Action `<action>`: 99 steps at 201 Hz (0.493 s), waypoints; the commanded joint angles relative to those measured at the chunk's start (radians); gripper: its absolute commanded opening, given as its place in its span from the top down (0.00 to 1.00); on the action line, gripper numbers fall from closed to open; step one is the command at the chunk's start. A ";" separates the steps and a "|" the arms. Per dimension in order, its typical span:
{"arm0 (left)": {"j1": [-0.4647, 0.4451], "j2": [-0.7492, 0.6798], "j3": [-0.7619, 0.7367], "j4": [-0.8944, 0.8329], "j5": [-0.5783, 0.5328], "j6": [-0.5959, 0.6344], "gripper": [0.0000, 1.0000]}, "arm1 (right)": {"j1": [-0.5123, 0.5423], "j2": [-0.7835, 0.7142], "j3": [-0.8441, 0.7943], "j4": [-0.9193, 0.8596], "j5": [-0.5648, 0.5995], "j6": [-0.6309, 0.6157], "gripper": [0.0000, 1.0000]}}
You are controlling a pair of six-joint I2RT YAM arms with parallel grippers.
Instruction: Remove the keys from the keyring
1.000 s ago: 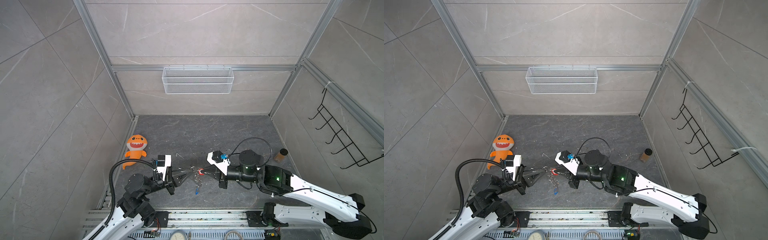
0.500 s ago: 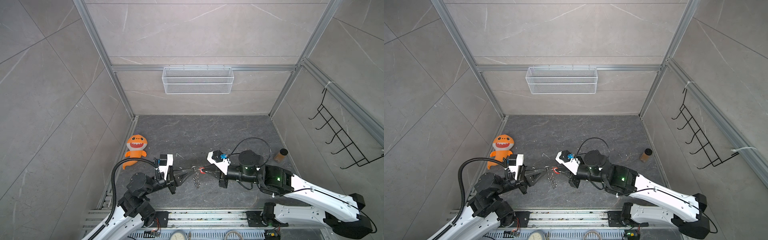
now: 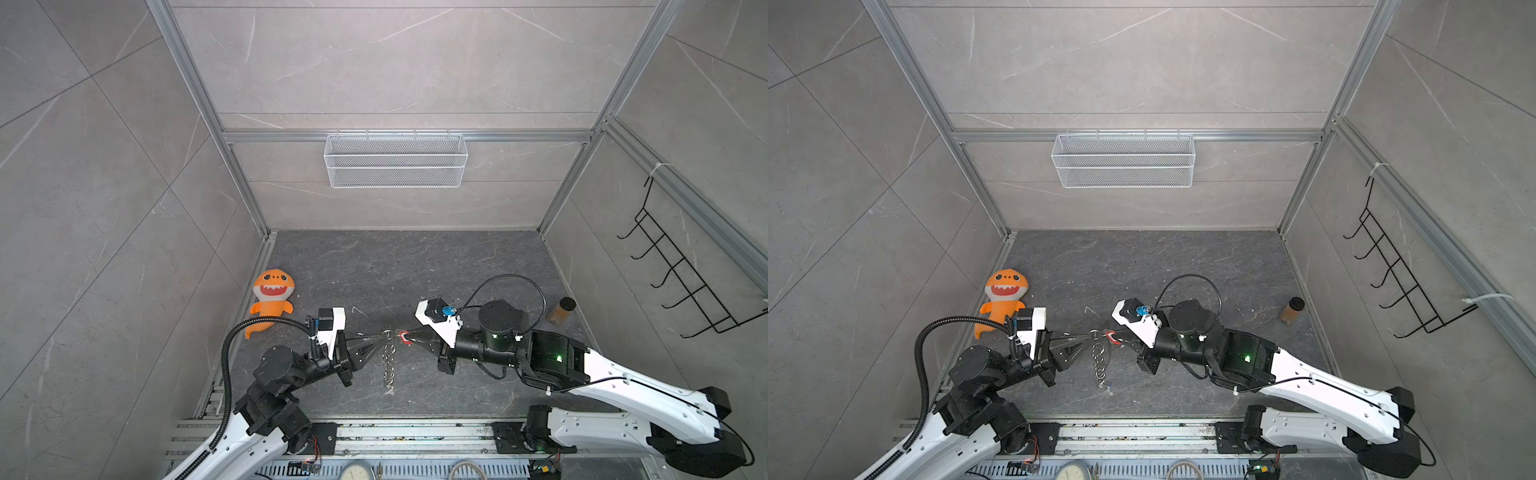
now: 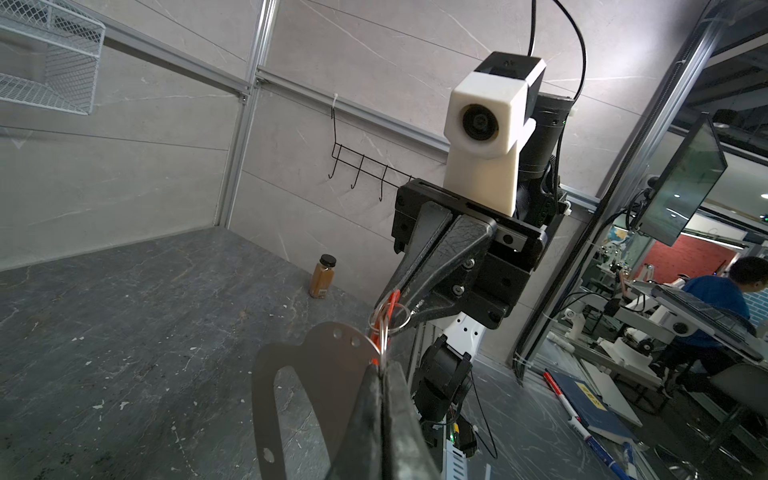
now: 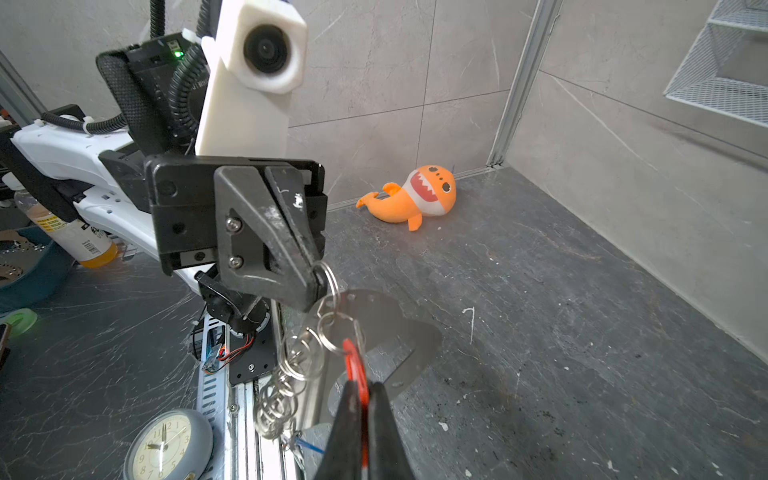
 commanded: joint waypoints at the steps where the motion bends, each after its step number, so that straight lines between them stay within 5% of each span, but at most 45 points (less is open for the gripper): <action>1: 0.008 -0.006 0.061 0.024 -0.028 0.028 1.00 | -0.016 -0.037 0.042 -0.006 0.127 -0.018 1.00; 99: 0.008 0.087 0.109 0.009 0.157 -0.014 1.00 | -0.015 0.115 0.325 -0.193 0.025 -0.268 1.00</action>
